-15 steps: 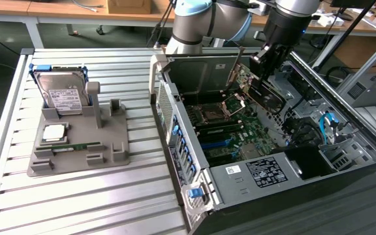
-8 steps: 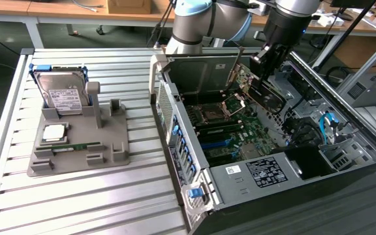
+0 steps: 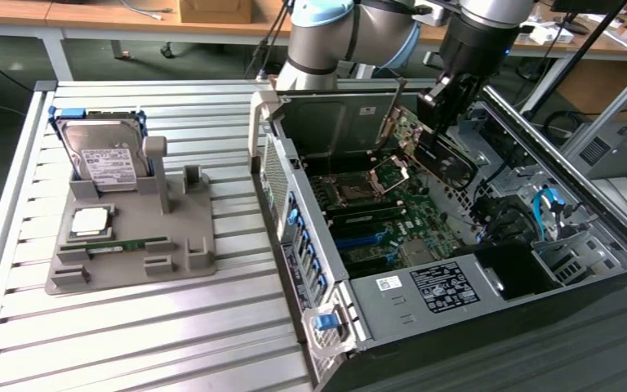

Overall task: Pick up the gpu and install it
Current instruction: 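Insert the gpu into the slot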

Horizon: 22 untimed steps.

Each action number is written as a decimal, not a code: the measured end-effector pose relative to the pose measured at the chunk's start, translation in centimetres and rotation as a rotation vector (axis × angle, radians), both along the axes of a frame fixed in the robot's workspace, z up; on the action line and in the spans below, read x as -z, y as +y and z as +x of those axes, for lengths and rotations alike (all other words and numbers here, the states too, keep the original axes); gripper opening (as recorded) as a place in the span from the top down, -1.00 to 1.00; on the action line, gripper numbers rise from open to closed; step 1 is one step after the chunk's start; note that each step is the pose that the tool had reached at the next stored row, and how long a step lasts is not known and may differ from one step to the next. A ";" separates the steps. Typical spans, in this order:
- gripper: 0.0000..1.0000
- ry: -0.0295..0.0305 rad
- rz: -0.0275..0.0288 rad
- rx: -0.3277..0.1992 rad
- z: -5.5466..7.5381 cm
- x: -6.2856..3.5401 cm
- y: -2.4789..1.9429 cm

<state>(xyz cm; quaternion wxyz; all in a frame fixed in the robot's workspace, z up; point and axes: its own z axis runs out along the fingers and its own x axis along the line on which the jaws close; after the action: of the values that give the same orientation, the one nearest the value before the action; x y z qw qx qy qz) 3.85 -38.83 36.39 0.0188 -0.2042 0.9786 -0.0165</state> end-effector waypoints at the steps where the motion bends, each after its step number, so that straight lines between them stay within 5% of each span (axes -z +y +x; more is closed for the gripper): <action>1: 0.47 0.0000 0.0000 -0.002 0.0 0.00 0.00; 22: 0.47 0.0000 0.0000 -0.044 0.0 0.00 0.00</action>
<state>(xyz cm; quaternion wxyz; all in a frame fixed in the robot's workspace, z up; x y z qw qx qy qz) 3.85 -38.83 36.39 0.0192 -0.2258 0.9738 -0.0161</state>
